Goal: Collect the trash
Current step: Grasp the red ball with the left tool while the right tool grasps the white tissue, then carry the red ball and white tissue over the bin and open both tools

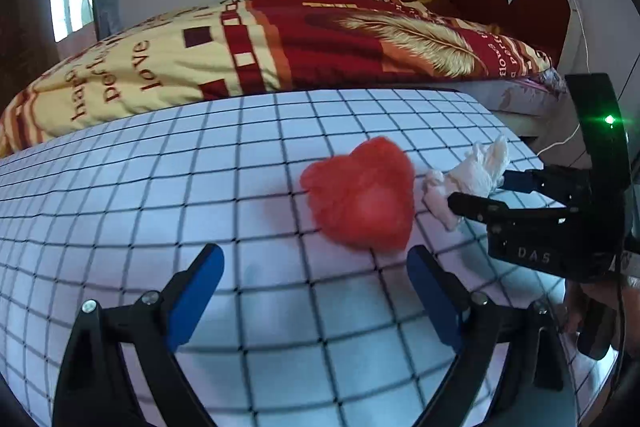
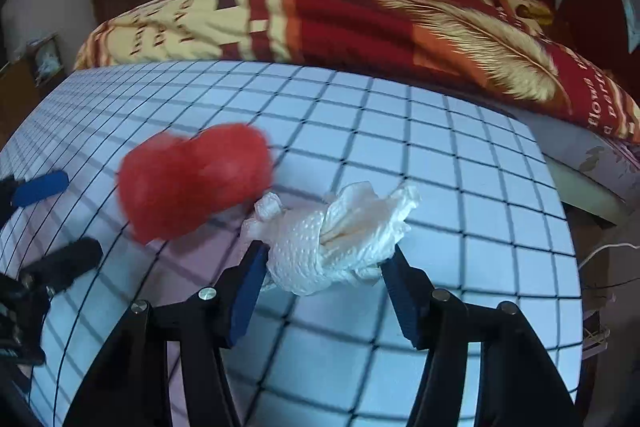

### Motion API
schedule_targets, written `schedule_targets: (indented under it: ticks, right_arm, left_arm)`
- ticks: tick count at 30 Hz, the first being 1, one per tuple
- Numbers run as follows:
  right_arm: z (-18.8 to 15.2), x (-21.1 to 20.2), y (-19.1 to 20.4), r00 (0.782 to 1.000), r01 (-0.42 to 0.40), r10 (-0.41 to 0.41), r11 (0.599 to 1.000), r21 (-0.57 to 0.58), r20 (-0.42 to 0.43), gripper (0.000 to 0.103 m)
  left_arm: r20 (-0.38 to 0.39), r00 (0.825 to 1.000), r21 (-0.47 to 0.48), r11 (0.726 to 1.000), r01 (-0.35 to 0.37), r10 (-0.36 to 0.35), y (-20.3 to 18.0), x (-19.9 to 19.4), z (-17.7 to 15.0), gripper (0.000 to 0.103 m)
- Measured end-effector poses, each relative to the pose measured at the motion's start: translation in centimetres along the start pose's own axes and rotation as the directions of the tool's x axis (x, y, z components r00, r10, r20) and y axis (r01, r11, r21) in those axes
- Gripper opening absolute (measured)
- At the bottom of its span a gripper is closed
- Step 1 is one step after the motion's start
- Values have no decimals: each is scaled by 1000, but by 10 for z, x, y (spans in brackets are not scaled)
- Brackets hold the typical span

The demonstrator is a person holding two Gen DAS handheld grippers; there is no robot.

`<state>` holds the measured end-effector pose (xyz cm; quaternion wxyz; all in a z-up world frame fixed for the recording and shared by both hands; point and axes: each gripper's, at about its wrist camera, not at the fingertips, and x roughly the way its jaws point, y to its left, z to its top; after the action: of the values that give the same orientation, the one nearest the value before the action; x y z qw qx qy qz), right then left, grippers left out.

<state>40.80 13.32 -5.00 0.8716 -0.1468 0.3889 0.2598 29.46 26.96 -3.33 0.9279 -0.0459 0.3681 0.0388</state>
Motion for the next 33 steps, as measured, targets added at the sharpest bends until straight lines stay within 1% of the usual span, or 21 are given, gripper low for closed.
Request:
schedule_targets:
  ticks: [4, 6, 7, 9, 10, 12, 13, 14, 15, 16, 17, 18, 21, 27, 33]
  right_arm:
    - [3, 5, -17, 1000, 6, -5, 1000, 15, -6, 58]
    - [5, 6, -24, 1000, 14, -14, 1000, 15, -9, 58]
    - [6, 7, -28, 1000, 17, -17, 1000, 19, -10, 58]
    - [8, 7, -34, 1000, -9, 10, 999, 38, -10, 58]
    - [8, 7, -34, 1000, -18, 18, 999, 41, -9, 57]
    - [8, 9, -35, 999, -39, 40, 998, 43, -10, 52]
    - [7, 9, -34, 999, -44, 45, 998, 47, -9, 51]
    - [7, 9, -33, 999, -51, 51, 997, 51, -9, 47]
    - [7, 8, -32, 998, -60, 60, 997, 52, -9, 42]
    - [6, 7, -31, 998, -65, 65, 997, 49, -7, 39]
    - [5, 6, -30, 998, -69, 70, 996, 48, -7, 35]
    - [5, 6, -29, 997, -74, 74, 996, 48, -8, 32]
    - [0, -3, -27, 997, -76, 76, 996, 43, 6, 30]
    - [-19, -37, -28, 996, -70, 67, 996, 49, 59, 30]
    - [-46, -70, -27, 995, -62, 59, 997, 41, 82, 30]
  left_arm:
    - [-11, 999, -5, 999, 32, -32, -7, 16, 13, 93]
    - [-35, 999, 17, 1000, 22, -21, -12, 28, 19, 91]
    - [-43, 999, 22, 999, 27, -26, -12, 32, 21, 87]
    - [-54, 998, 32, 999, 31, -29, -14, 38, 25, 86]
    - [-58, 998, 39, 999, 33, -31, -16, 40, 26, 84]
    - [-73, 996, 54, 997, 50, -46, -19, 45, 28, 76]
    - [-85, 995, 65, 996, 57, -51, -22, 49, 28, 70]
    - [-96, 994, 65, 996, 68, -61, -23, 51, 28, 62]
    - [-111, 990, 57, 994, 90, -83, -23, 54, 27, 57]
    - [-121, 989, 53, 994, 97, -90, -24, 57, 27, 48]
    - [-118, 988, 53, 993, 102, -95, -25, 55, 27, 43]
    - [-109, 989, 52, 993, 105, -99, -26, 52, 26, 42]
    - [-92, 989, 47, 992, 121, -116, -27, 42, 21, 39]
    - [-43, 994, 48, 993, 107, -105, -25, 14, 4, 39]
    - [-16, 994, 61, 993, 105, -104, -32, -14, -10, 39]
